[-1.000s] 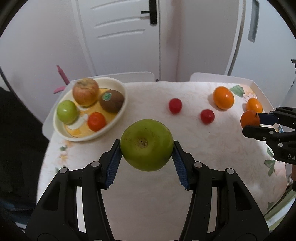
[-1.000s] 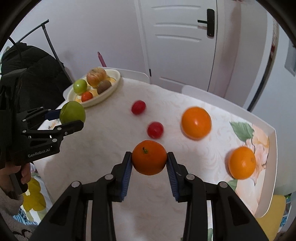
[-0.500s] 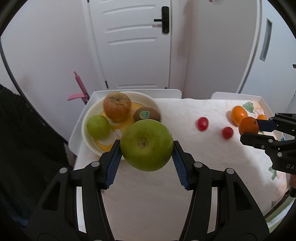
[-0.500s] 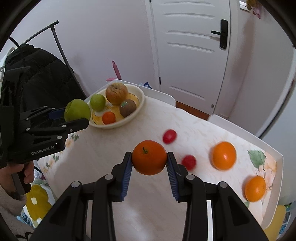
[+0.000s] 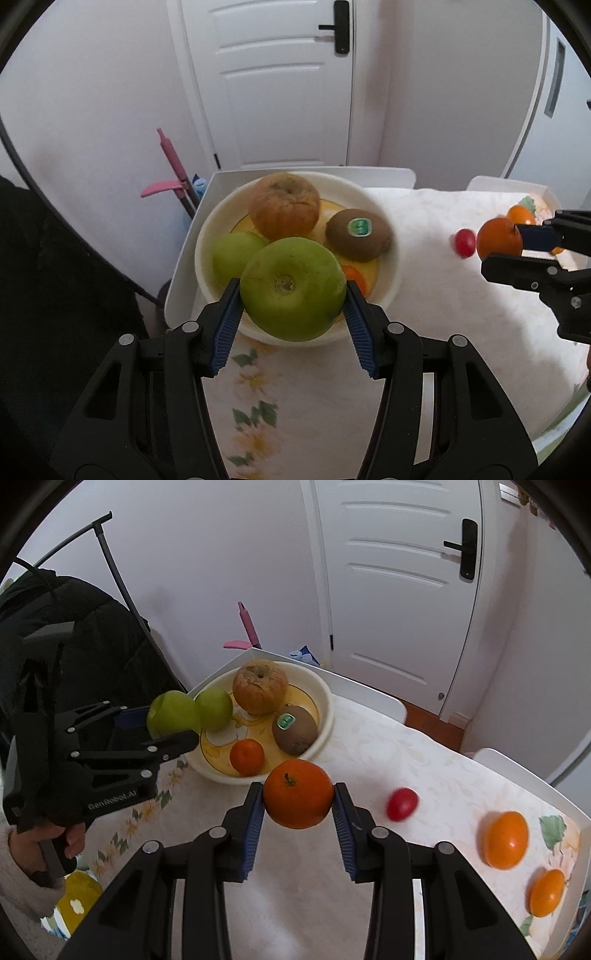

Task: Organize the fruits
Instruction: 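Carry the green fruit with the left tool into the bowl while the right tool carries the tangerine, then open the left tool in the bowl while the right tool releases the tangerine beside it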

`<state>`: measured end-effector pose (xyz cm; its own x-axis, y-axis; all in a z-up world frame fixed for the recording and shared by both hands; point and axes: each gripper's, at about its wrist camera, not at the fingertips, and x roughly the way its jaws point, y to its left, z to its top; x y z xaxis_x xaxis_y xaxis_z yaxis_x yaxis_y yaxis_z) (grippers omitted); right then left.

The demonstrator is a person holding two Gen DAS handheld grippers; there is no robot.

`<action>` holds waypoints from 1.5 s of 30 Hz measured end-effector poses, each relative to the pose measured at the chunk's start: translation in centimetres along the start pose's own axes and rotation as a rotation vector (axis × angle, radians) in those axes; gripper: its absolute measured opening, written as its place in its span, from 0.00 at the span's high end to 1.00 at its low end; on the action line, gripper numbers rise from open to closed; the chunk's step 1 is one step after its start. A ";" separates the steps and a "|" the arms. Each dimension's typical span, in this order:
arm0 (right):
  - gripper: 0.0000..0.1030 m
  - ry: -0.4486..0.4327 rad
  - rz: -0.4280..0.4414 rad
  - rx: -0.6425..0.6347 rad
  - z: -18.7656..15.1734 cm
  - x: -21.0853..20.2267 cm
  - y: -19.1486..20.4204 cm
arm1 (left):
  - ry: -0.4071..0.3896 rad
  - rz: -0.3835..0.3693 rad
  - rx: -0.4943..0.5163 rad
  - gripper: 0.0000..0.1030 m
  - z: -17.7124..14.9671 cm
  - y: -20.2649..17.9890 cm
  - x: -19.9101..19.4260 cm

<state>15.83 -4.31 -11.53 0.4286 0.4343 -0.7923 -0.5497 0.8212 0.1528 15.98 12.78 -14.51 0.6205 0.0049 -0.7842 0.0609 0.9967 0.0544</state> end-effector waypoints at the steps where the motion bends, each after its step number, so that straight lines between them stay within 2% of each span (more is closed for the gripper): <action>1: 0.67 0.003 0.001 0.002 0.2 0.4 0.2 | 0.006 -0.004 0.008 0.43 0.0 0.2 0.5; 8: 0.67 0.019 -0.002 0.018 1.2 2.8 0.9 | 0.023 -0.031 0.038 0.43 -0.1 0.7 2.9; 14: 0.67 0.027 -0.006 0.051 1.7 3.7 0.7 | 0.025 -0.047 0.056 0.43 -0.1 1.0 3.5; 16: 0.67 0.028 -0.009 0.059 1.8 3.8 0.6 | 0.016 -0.058 0.057 0.28 -0.2 1.1 3.1; 17: 0.67 0.029 -0.011 0.062 1.8 3.8 0.5 | 0.004 -0.050 0.060 0.06 -0.2 1.2 2.8; 18: 0.67 0.029 -0.013 0.065 1.8 3.7 0.4 | -0.014 -0.039 0.062 0.00 -0.2 1.2 2.4; 20: 0.67 0.030 -0.014 0.068 1.9 3.7 0.4 | -0.043 -0.049 0.062 0.00 -0.2 1.5 1.6; 34: 0.67 0.056 0.011 0.025 2.7 4.1 1.0 | -0.021 -0.020 0.010 0.00 -0.6 3.9 -1.3; 45: 0.67 0.088 0.047 -0.021 3.6 7.2 2.0 | -0.008 -0.012 -0.042 0.00 -1.5 5.5 -1.7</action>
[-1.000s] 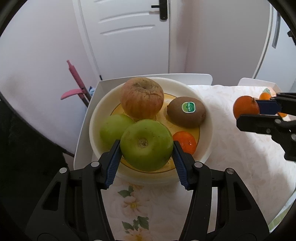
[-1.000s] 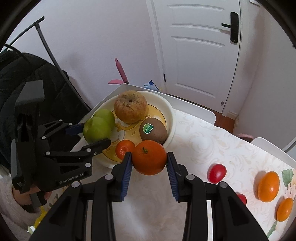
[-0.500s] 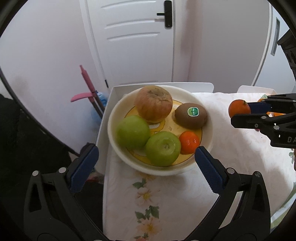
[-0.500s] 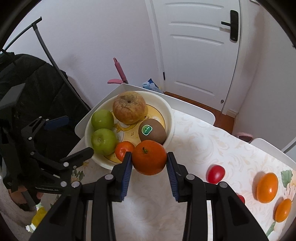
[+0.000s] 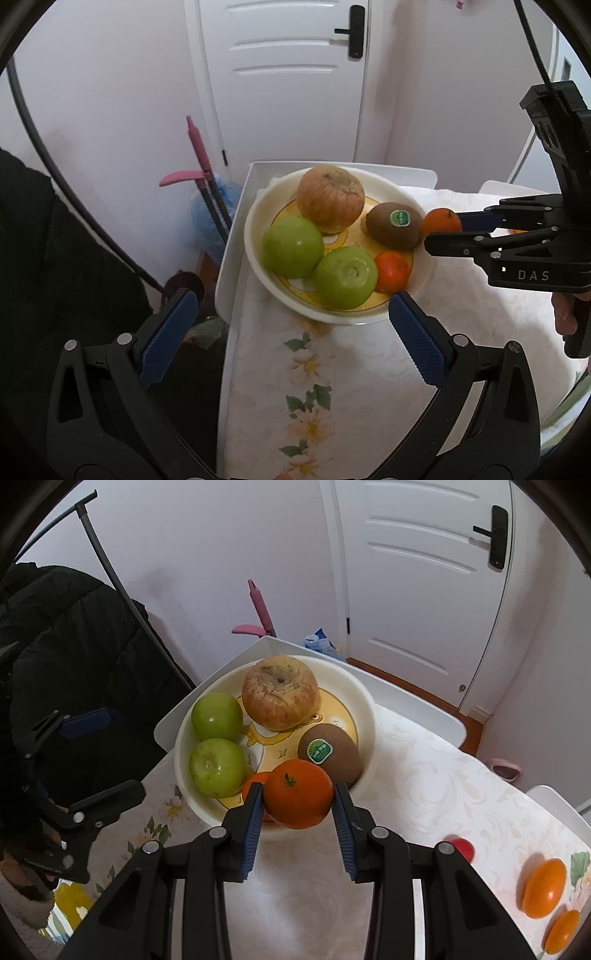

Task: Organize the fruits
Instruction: 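Open the left tool in the bowl while the right tool releases the tangerine beside it, then move the left tool to a red tomato while the right tool approaches a large orange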

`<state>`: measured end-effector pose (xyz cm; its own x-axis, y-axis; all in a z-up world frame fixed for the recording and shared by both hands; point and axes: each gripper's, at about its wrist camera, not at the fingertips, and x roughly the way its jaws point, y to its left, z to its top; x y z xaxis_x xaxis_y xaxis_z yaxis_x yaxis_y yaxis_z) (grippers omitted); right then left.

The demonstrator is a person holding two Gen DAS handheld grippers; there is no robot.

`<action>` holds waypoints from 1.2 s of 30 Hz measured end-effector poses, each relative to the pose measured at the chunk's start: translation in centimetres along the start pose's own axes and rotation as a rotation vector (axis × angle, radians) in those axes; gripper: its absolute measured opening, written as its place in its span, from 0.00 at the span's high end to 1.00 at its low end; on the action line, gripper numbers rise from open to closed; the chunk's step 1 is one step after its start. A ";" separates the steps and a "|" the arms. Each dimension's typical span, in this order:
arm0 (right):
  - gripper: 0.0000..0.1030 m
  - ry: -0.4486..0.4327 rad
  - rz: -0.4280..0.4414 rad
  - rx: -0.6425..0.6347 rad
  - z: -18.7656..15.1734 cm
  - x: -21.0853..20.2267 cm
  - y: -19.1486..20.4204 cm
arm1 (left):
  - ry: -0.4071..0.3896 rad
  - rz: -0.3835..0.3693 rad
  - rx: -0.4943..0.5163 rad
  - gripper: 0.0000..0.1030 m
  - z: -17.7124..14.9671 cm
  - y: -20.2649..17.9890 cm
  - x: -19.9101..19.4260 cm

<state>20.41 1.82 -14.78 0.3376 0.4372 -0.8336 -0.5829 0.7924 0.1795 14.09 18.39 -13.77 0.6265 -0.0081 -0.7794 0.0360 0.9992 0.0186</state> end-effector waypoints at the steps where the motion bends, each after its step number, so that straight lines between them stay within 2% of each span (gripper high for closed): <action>1: 0.67 0.003 0.004 0.000 0.0 0.3 0.0 | 0.001 0.004 0.001 0.00 -0.1 0.0 0.1; 7: 0.66 0.010 -0.007 -0.006 0.0 1.2 0.5 | 0.017 -0.005 0.000 0.00 -0.6 0.1 0.6; 8: 0.55 0.015 -0.008 -0.004 0.0 1.3 0.5 | 0.019 -0.005 0.001 0.00 -0.7 0.0 0.6; 9: 0.36 0.021 -0.011 -0.004 0.0 1.4 0.5 | 0.020 -0.006 0.003 0.00 -0.7 0.0 0.6; 11: 0.16 0.003 -0.012 0.003 -0.1 1.0 0.3 | 0.018 -0.005 0.005 0.00 -0.8 0.0 0.4; 24: 0.15 -0.004 -0.009 0.045 -0.6 -1.2 0.7 | -0.003 0.009 0.035 0.00 0.0 -0.2 -2.0; 30: 0.15 -0.037 -0.034 0.069 -1.1 -4.5 1.2 | -0.034 -0.001 0.075 0.00 1.1 -1.3 -4.4; 36: 0.15 -0.081 -0.085 0.100 -1.9 -9.1 1.3 | -0.077 -0.068 0.099 0.00 2.5 -3.0 -6.7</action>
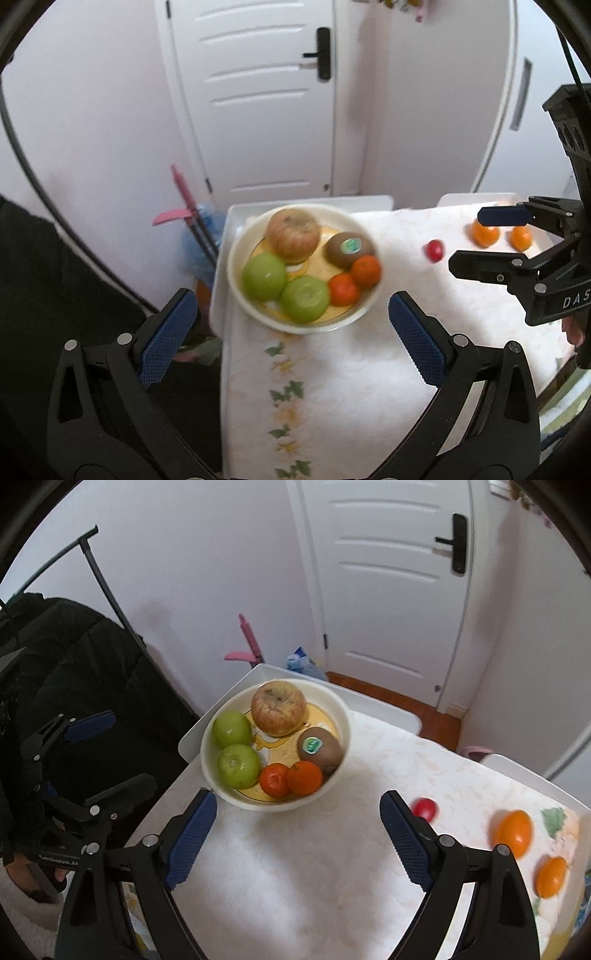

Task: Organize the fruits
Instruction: 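Move the left tool to a red tomato while the right tool approaches a large orange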

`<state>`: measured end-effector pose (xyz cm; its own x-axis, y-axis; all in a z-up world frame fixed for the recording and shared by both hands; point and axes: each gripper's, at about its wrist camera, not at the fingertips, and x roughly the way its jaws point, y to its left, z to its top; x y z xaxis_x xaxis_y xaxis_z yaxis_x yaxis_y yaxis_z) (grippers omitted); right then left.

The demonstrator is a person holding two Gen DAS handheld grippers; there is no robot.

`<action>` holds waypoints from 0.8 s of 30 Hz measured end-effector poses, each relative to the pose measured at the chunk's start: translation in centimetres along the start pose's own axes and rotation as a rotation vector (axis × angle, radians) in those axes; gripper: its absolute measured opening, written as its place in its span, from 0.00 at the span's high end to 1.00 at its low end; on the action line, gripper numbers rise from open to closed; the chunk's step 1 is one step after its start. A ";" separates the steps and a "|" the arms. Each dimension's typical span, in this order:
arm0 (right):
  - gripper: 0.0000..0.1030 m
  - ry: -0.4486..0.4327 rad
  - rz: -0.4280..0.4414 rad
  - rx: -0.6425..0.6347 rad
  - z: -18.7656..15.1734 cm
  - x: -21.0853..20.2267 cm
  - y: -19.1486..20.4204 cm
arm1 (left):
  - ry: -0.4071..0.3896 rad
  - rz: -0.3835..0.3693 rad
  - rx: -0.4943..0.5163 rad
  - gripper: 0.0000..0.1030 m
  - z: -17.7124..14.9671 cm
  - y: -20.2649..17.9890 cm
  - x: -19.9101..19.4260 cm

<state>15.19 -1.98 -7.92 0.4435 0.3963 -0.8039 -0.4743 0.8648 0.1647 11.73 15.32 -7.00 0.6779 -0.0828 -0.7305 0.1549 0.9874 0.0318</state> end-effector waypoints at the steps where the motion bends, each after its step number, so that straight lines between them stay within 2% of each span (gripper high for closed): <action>1: 0.15 -0.007 -0.013 0.005 -0.1 -0.7 -0.2 | -0.009 -0.012 0.011 0.00 0.3 -0.4 -0.3; 7: 0.15 -0.057 -0.093 0.085 -1.4 -4.8 -2.4 | -0.047 -0.059 0.087 0.00 2.0 -3.7 -1.1; 11: 0.15 -0.087 -0.155 0.146 -2.5 -7.3 -4.8 | -0.051 -0.086 0.103 0.00 3.0 -6.2 -0.9; 16: 0.14 -0.094 -0.224 0.177 -3.8 -9.0 -8.0 | -0.041 -0.081 0.102 0.00 3.4 -8.9 0.3; 24: 0.14 -0.073 -0.198 0.187 -5.8 -9.4 -14.0 | -0.007 -0.059 0.070 0.00 3.2 -13.6 3.0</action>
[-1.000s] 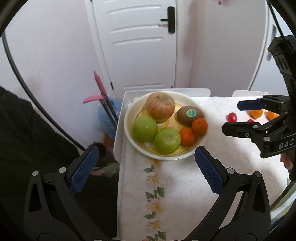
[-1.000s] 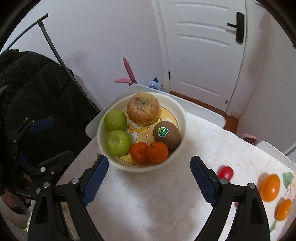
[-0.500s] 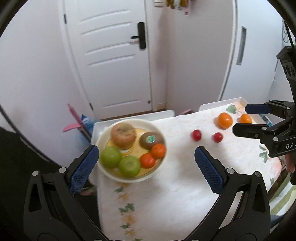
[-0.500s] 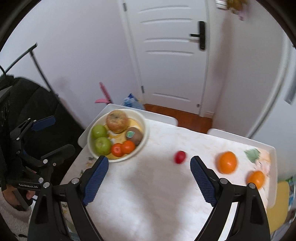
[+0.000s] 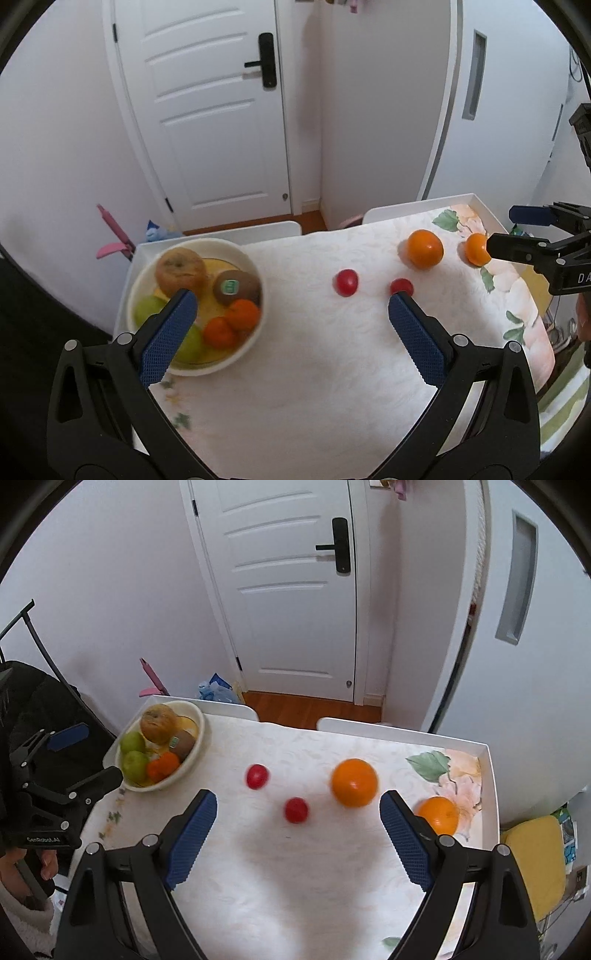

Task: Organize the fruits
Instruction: 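Move the left tool to a red tomato while the right tool approaches a large orange, then grasp the red tomato with the left tool while the right tool grasps the large orange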

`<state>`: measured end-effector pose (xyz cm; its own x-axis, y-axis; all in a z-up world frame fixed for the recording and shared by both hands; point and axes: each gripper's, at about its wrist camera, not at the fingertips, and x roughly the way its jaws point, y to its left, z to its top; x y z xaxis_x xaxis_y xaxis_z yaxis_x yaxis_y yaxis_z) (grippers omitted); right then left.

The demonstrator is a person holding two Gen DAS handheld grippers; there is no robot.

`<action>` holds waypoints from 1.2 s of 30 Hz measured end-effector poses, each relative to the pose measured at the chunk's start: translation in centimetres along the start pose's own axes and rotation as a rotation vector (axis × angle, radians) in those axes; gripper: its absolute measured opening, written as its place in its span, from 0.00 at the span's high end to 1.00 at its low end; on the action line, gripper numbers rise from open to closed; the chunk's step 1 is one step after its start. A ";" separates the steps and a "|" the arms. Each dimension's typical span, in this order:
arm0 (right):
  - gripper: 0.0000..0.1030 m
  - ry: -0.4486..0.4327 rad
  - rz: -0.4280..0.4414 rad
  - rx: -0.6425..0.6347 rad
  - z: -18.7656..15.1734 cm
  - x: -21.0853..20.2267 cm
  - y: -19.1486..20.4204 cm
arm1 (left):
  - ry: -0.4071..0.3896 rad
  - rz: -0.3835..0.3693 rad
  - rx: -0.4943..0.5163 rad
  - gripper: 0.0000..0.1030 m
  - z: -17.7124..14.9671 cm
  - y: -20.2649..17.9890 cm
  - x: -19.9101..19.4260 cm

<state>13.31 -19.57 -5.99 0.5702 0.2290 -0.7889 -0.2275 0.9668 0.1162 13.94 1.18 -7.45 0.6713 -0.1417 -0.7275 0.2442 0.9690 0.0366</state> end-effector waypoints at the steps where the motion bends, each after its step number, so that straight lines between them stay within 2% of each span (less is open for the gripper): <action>1: 0.14 0.005 0.007 -0.006 0.0 0.3 -0.7 | 0.003 0.004 -0.004 0.00 0.0 -0.6 0.4; 10: 0.14 0.047 0.072 -0.085 0.0 3.4 -5.8 | 0.048 0.042 -0.054 0.00 -0.5 -4.2 5.1; 17: 0.14 0.073 0.115 -0.095 -0.5 6.9 -8.0 | 0.074 0.067 -0.056 0.01 -0.8 -5.1 9.3; 20: 0.14 0.092 0.135 -0.090 -0.8 8.6 -8.7 | 0.086 0.072 -0.053 0.08 -1.0 -5.2 10.8; 23: 0.14 0.106 0.145 -0.098 -1.2 9.7 -8.8 | 0.100 0.065 -0.061 0.09 -1.1 -5.4 12.1; 26: 0.14 0.116 0.157 -0.103 -1.5 10.8 -8.8 | 0.111 0.065 -0.057 0.20 -1.2 -5.7 13.2; 31: 0.14 0.131 0.181 -0.101 -1.7 12.3 -8.8 | 0.133 0.056 -0.067 0.22 -1.4 -5.9 14.9; 33: 0.15 0.137 0.189 -0.100 -1.6 12.9 -8.7 | 0.145 0.052 -0.063 0.36 -1.5 -6.1 15.5; 36: 0.15 0.142 0.196 -0.100 -1.7 13.4 -8.9 | 0.163 0.048 -0.065 0.39 -1.7 -6.4 16.4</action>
<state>21.69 -25.28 -18.62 0.3928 0.3854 -0.8350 -0.4038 0.8880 0.2199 22.21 -6.95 -20.80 0.5574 -0.0655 -0.8277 0.1658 0.9856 0.0336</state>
